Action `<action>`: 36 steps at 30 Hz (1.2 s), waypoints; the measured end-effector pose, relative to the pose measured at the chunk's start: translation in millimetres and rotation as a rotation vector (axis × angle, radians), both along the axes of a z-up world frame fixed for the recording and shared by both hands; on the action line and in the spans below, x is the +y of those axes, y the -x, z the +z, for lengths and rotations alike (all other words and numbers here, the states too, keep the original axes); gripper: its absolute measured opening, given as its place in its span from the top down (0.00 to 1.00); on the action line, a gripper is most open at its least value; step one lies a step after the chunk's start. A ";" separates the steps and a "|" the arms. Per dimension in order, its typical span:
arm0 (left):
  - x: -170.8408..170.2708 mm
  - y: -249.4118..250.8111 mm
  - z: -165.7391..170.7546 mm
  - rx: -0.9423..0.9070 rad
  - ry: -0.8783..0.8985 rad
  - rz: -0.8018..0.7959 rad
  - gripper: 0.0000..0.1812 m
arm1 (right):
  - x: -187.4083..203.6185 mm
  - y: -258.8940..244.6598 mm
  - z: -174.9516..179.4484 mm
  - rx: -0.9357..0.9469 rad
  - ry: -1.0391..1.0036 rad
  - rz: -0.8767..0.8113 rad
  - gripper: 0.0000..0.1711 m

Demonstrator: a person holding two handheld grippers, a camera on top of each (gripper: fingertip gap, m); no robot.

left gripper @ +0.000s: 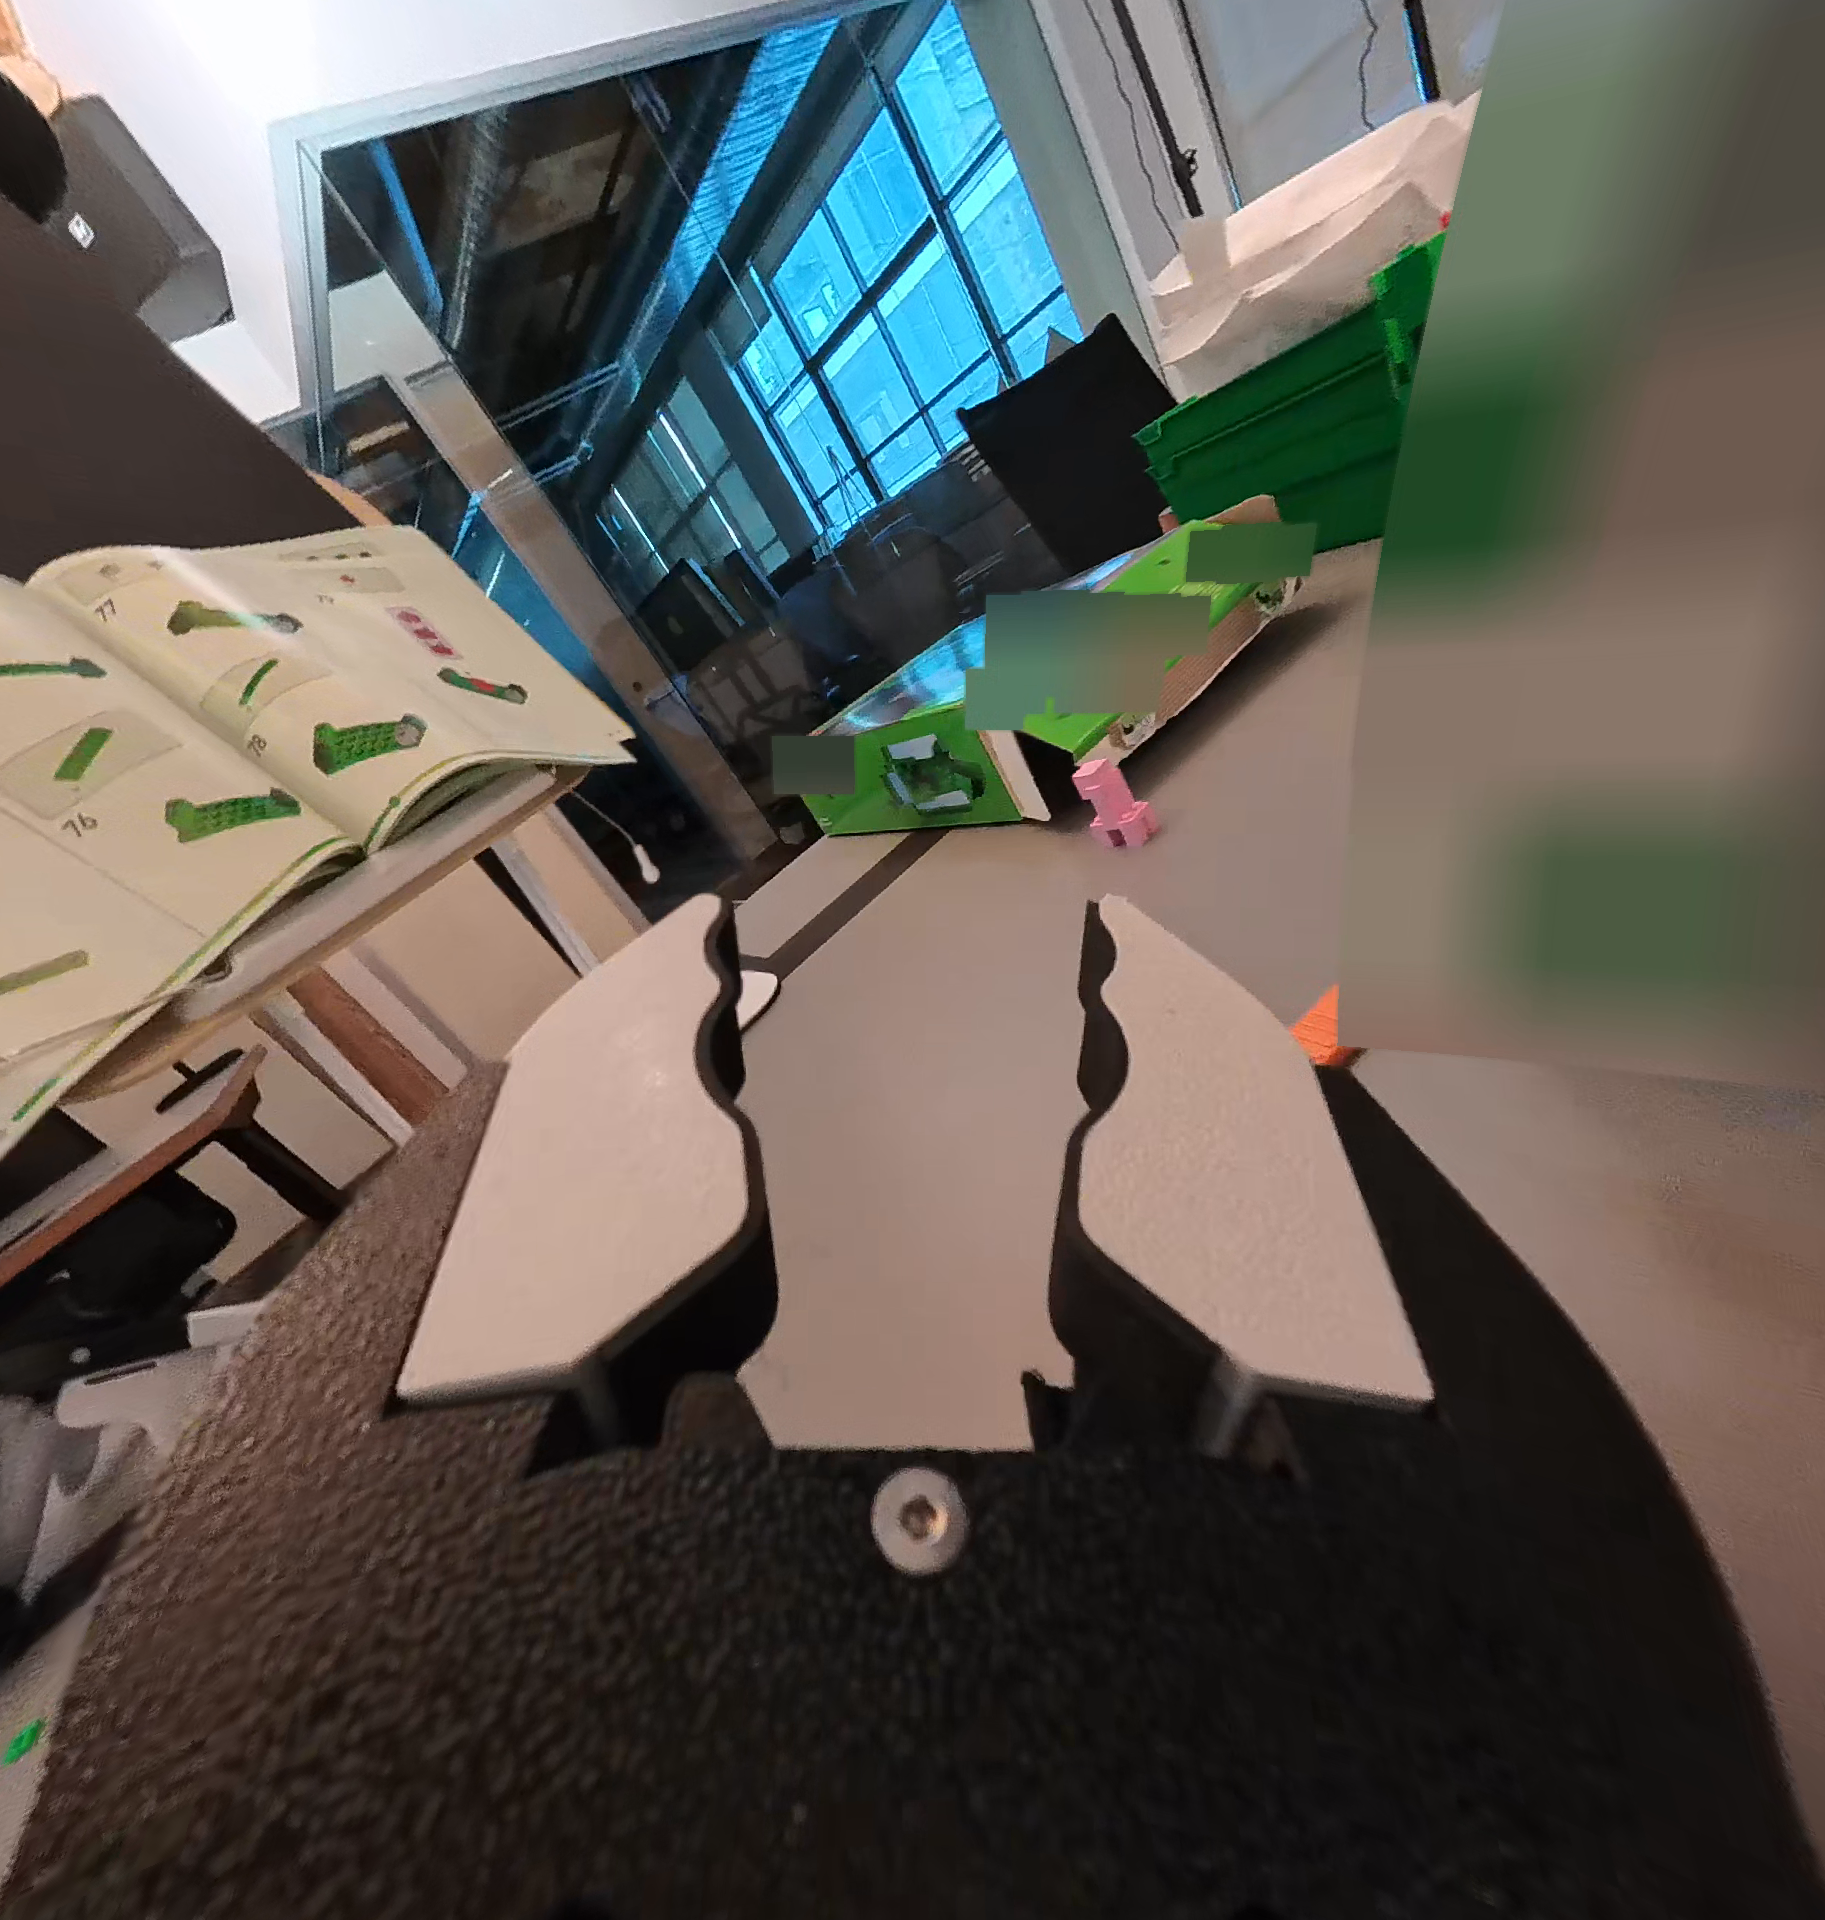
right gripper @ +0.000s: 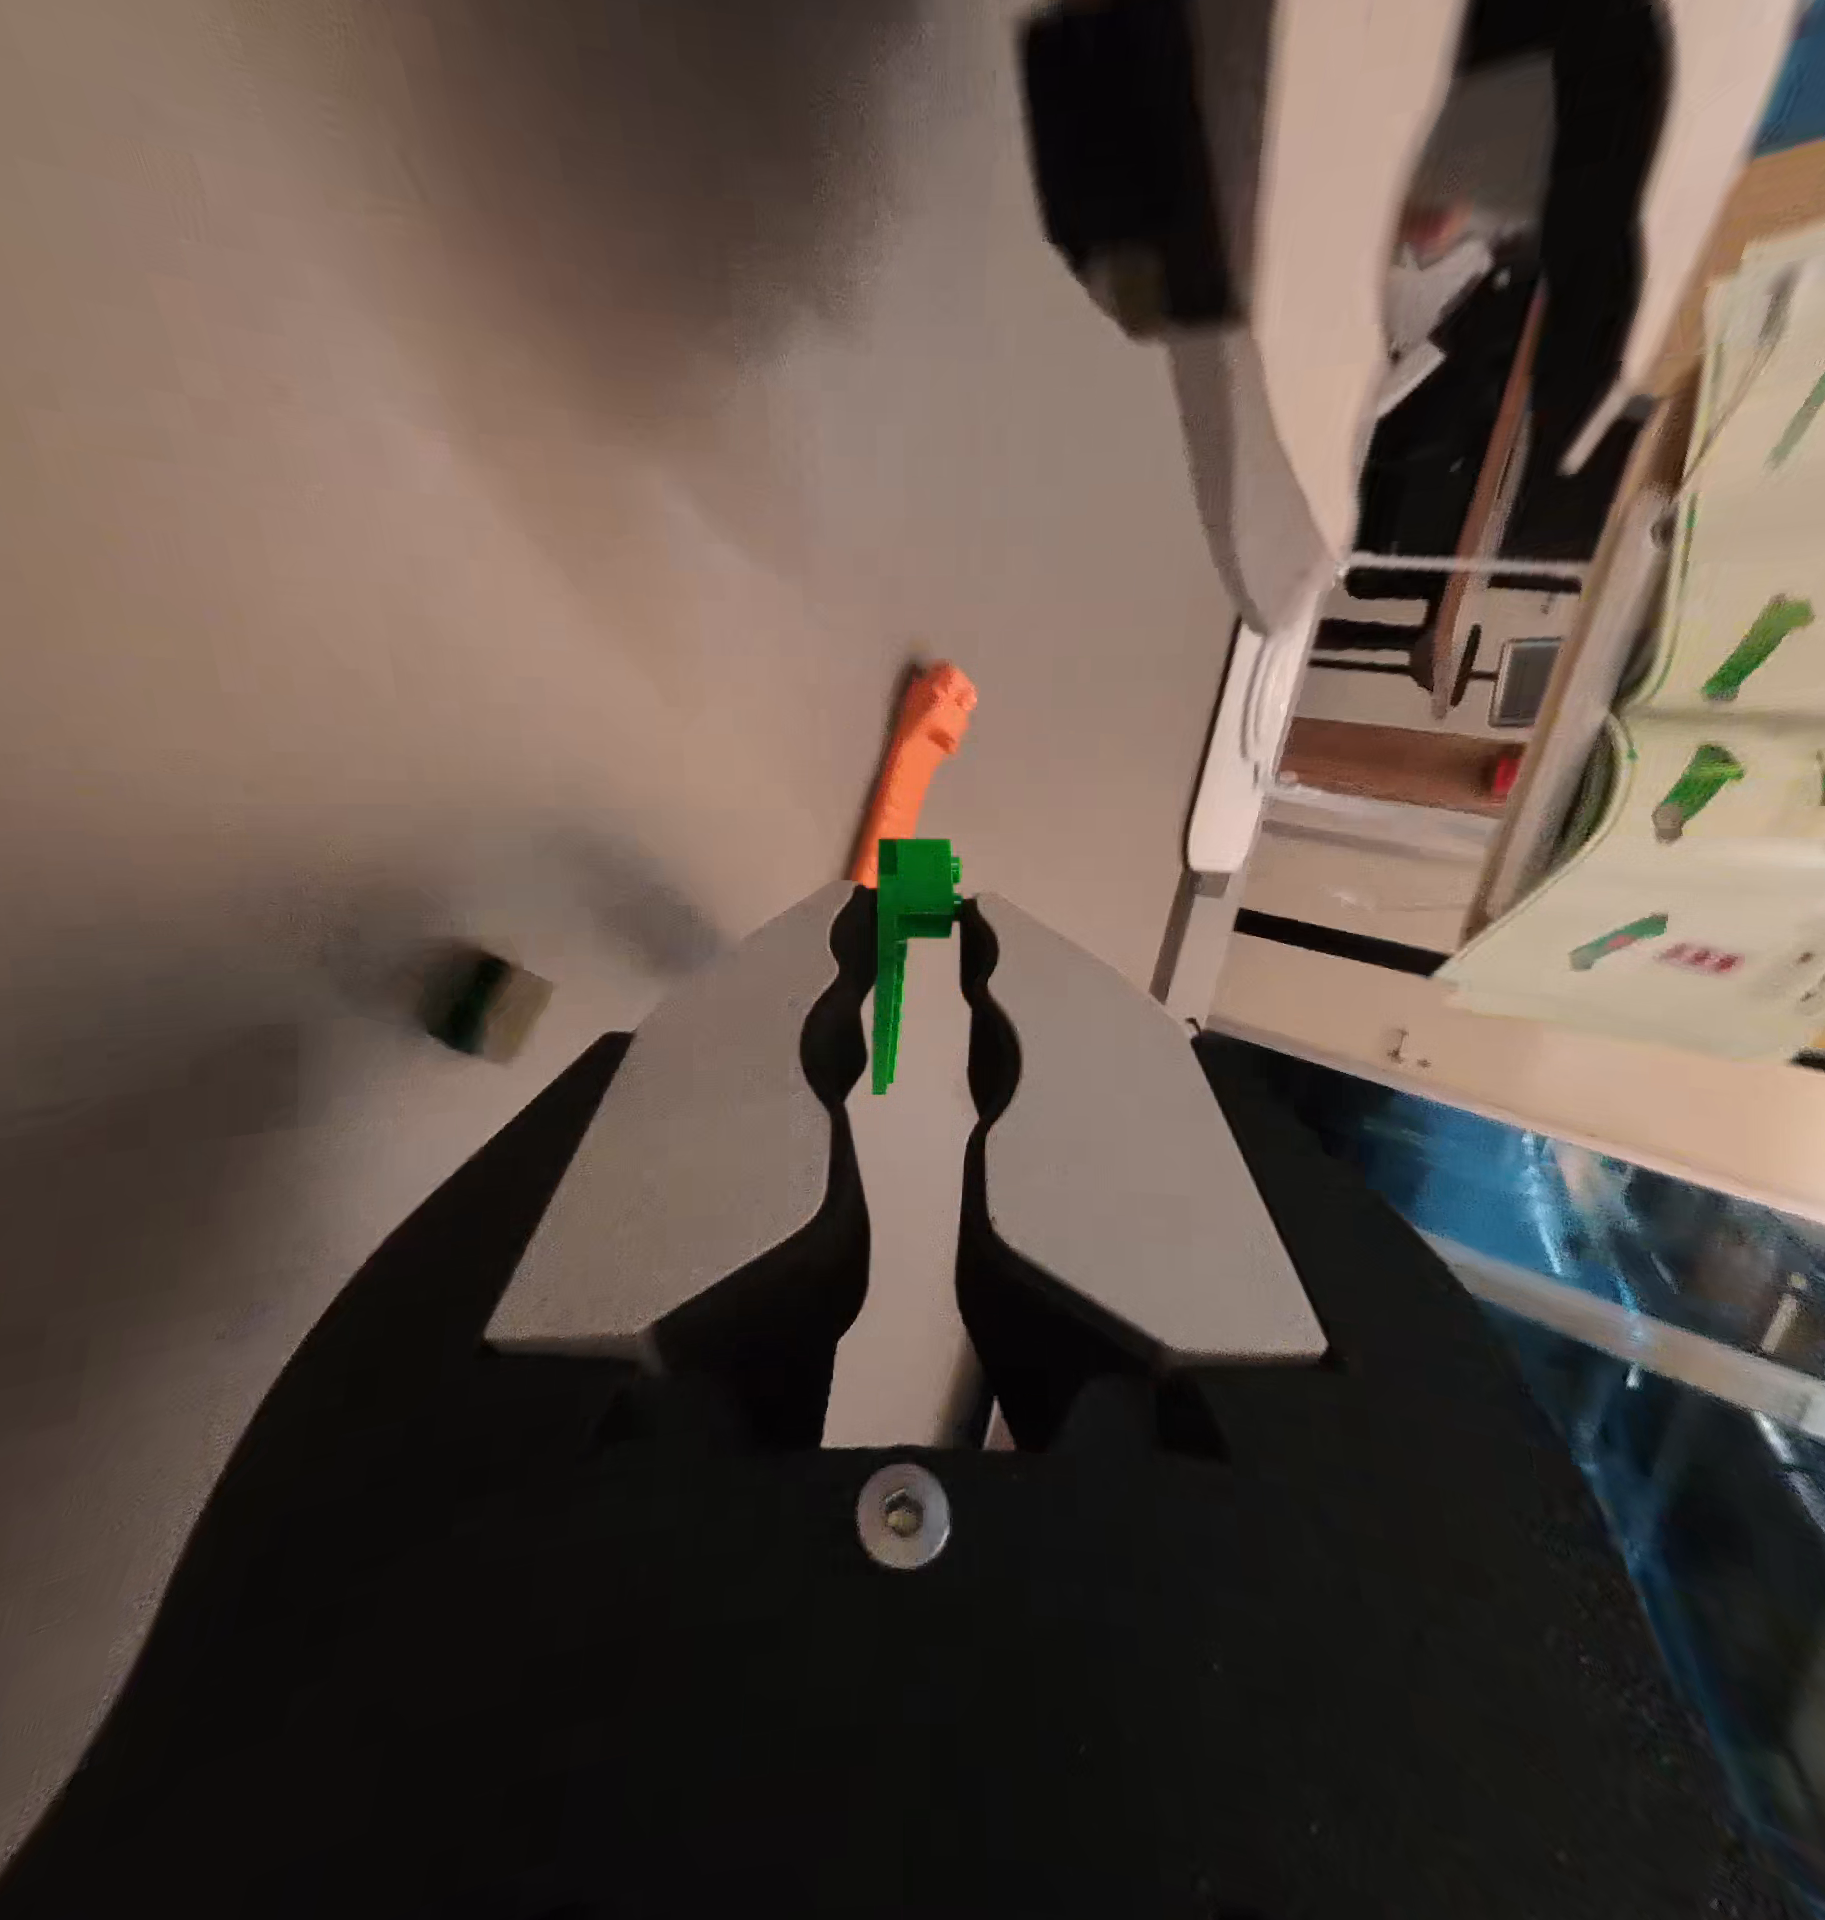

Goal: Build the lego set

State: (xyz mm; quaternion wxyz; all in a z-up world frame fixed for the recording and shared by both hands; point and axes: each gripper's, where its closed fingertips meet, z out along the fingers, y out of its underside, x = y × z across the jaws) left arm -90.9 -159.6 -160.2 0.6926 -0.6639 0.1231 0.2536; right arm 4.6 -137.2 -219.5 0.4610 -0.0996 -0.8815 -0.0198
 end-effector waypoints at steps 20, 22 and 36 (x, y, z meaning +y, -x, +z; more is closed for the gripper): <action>-1.8 2.1 -2.1 -0.027 0.006 -0.009 0.65 | -53.7 -37.4 -19.3 -0.208 0.176 -0.048 0.69; -1.8 0.7 -1.7 -0.030 0.003 -0.022 0.65 | -39.8 -50.6 -5.1 -0.197 0.323 -0.150 0.69; -6.2 -32.8 -3.2 0.000 0.009 -0.231 0.69 | -22.4 -50.7 -4.9 -0.119 0.948 -0.393 0.87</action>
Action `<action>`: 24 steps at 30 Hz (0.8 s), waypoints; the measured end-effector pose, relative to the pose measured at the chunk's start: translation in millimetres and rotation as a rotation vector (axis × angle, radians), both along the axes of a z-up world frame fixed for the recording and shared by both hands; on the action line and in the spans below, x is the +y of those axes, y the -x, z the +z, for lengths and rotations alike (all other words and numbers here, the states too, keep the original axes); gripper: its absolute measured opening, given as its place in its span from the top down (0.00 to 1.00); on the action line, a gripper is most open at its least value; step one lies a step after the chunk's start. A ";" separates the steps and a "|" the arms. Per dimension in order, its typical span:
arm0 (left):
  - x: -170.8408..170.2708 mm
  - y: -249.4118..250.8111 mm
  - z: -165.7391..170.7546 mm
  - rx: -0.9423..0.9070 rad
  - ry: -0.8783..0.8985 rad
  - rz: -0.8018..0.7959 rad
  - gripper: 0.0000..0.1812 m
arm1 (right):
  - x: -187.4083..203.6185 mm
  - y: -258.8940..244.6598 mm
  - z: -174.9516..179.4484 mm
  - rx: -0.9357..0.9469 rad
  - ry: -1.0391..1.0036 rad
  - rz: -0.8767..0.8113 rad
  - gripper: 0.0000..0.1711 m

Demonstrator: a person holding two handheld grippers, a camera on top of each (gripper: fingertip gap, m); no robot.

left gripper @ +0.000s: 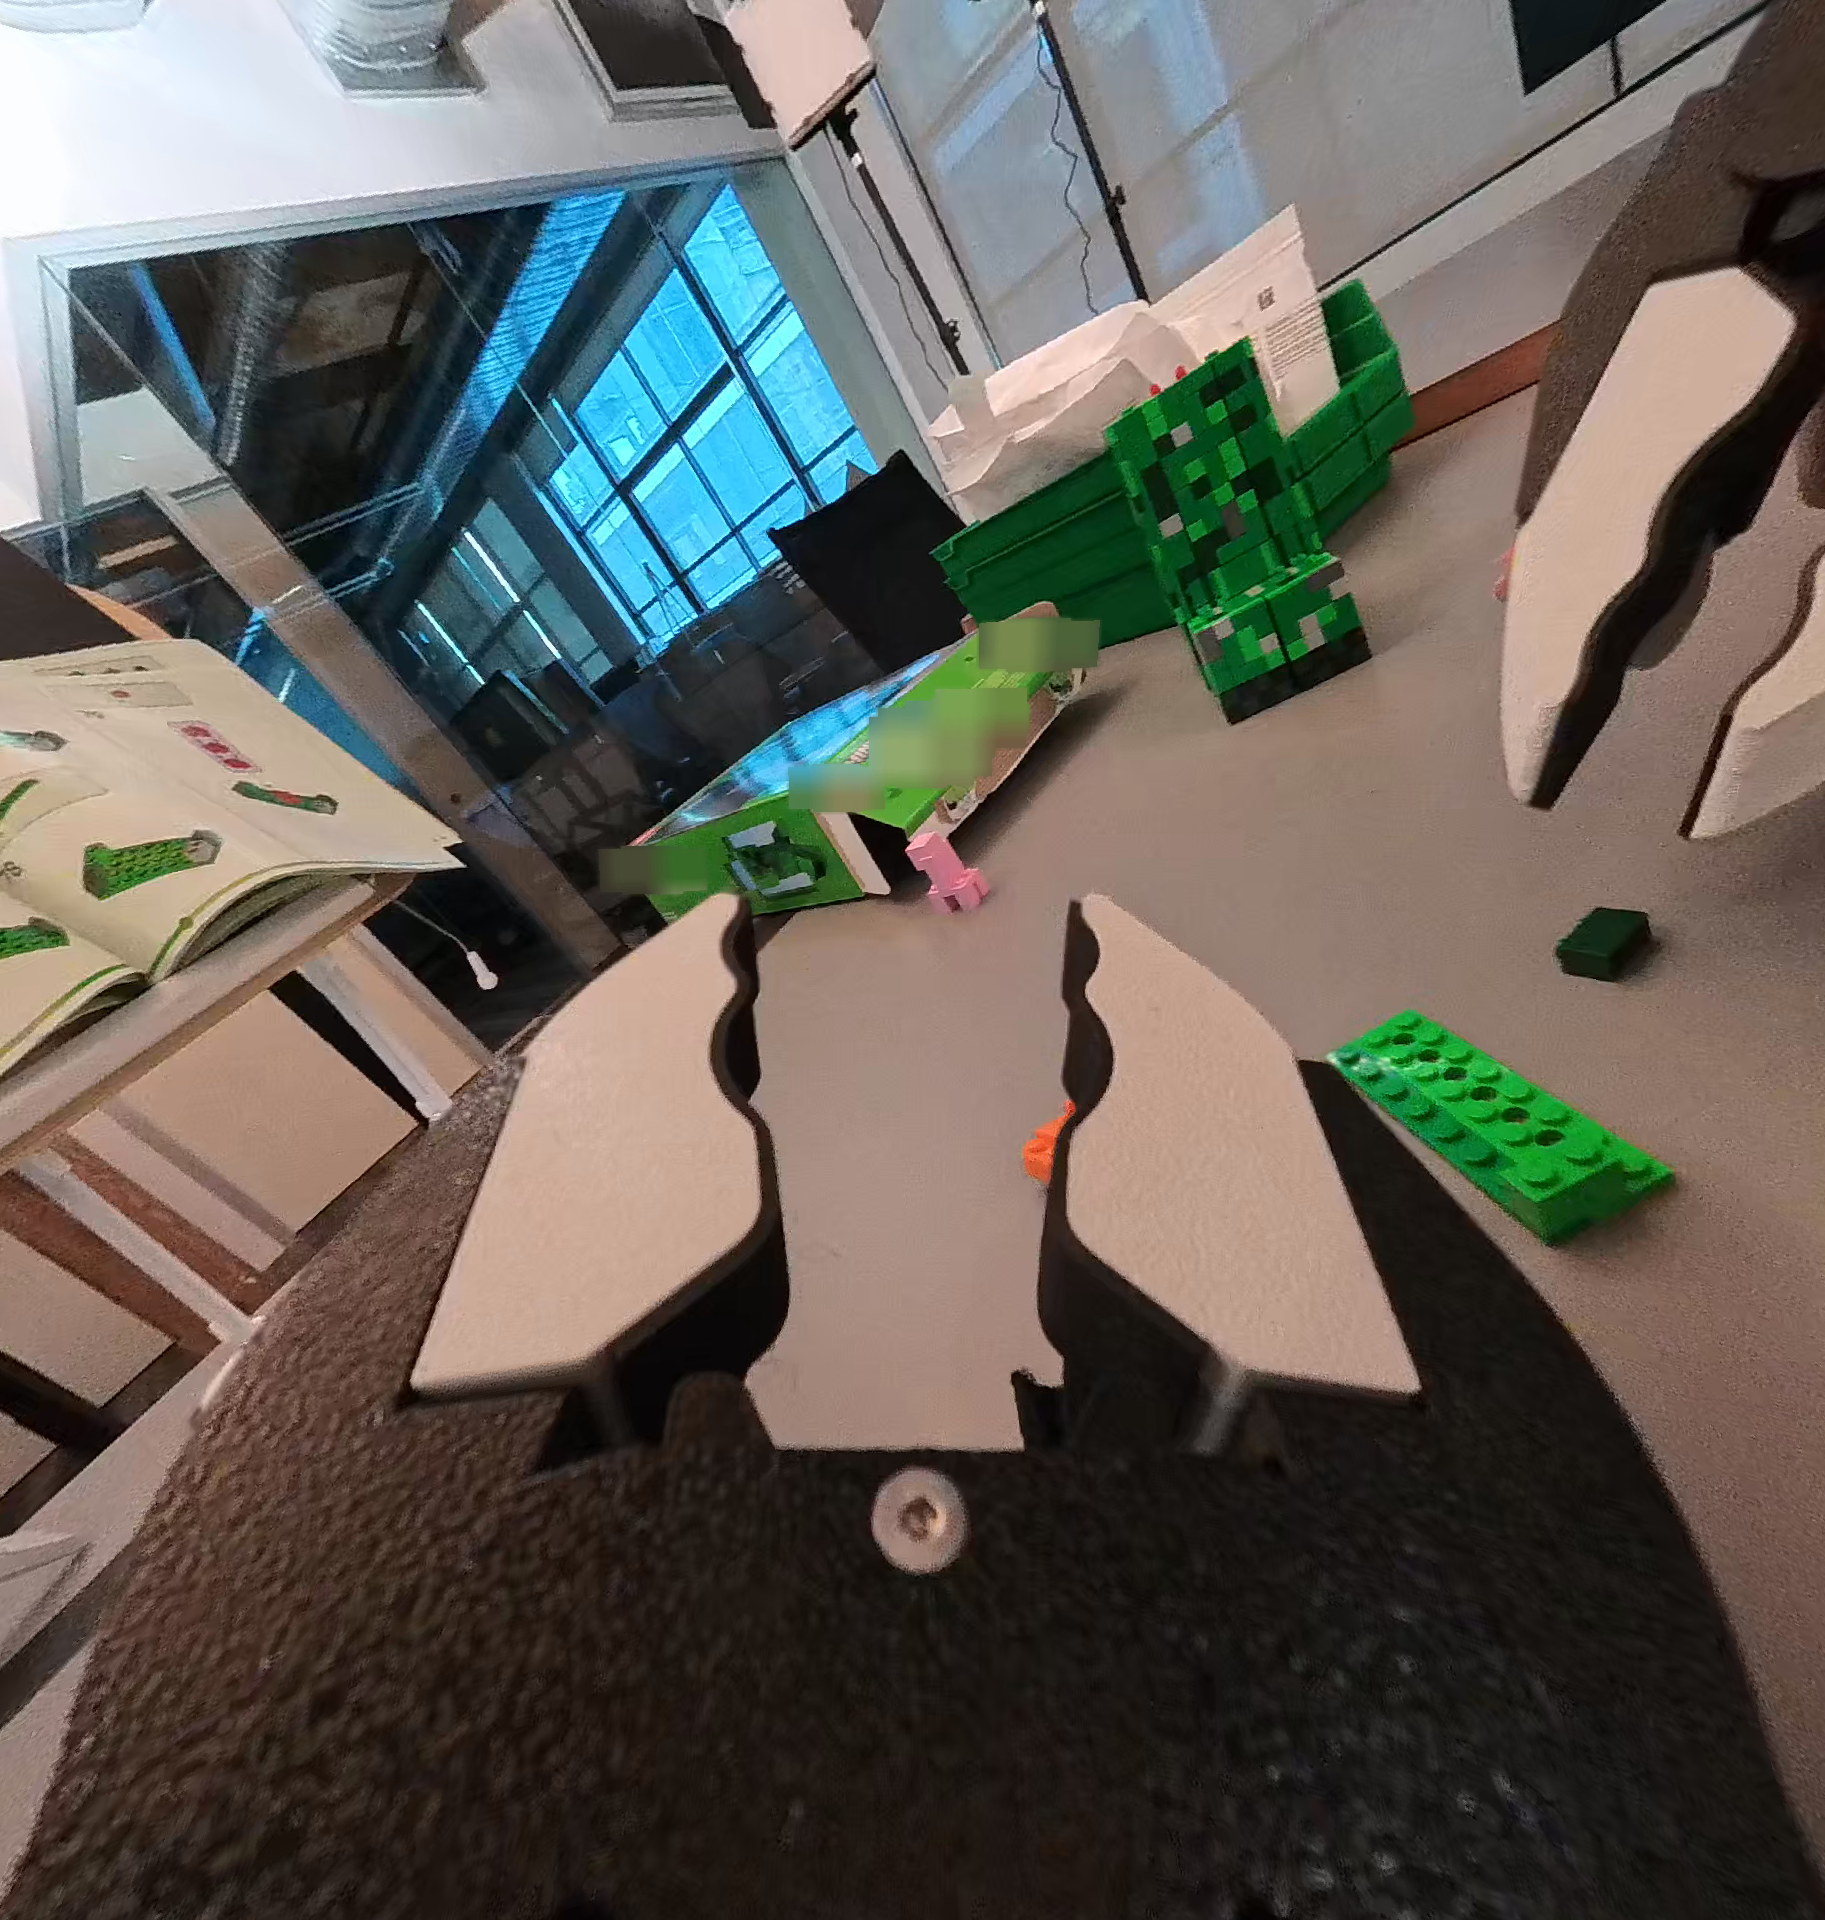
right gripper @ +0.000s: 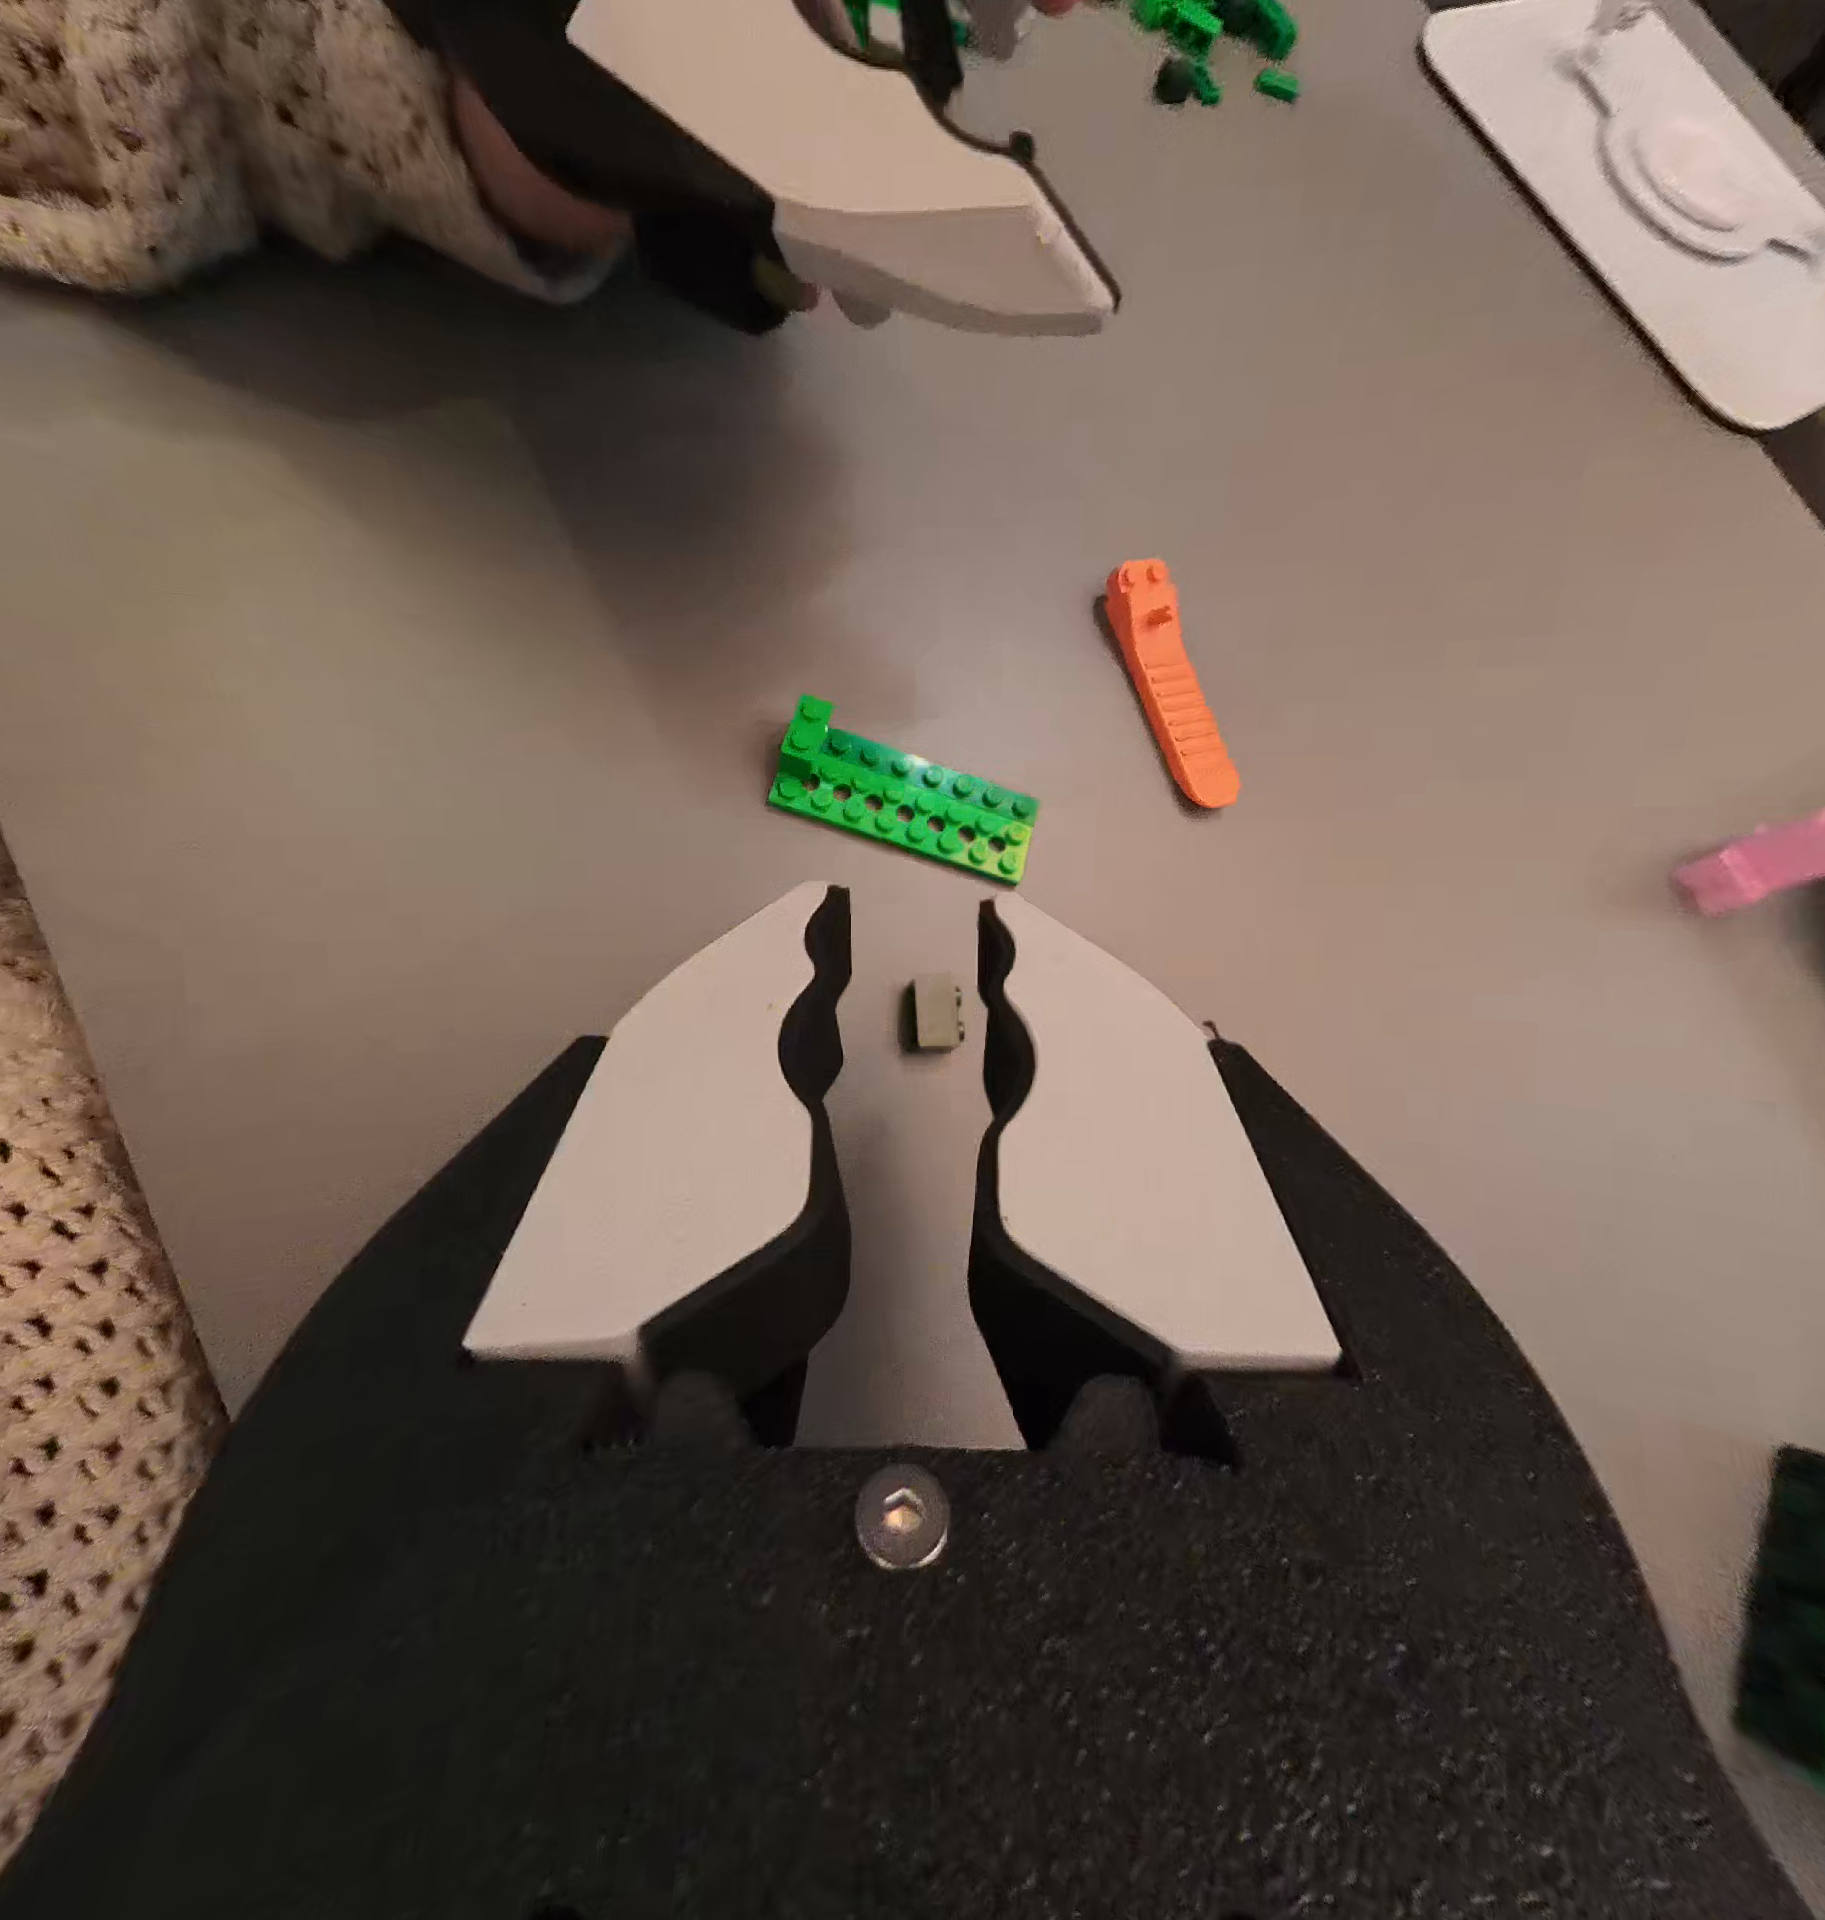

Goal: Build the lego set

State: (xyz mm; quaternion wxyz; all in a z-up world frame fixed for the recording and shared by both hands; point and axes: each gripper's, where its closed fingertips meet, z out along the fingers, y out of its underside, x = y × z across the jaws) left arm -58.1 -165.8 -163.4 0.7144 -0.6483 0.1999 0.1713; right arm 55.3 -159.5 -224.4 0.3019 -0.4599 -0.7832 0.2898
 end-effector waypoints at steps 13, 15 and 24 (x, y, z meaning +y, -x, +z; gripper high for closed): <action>0.3 3.9 0.6 -0.019 -0.009 0.028 0.68 | 62.6 7.0 18.9 0.466 -0.139 -0.410 0.79; 0.6 5.2 0.5 -0.030 -0.007 0.031 0.68 | 64.1 7.3 28.2 0.541 -0.162 -0.413 0.78; -0.8 9.4 2.5 -0.084 -0.011 0.035 0.66 | 50.8 7.7 38.3 0.628 -0.167 -0.350 0.77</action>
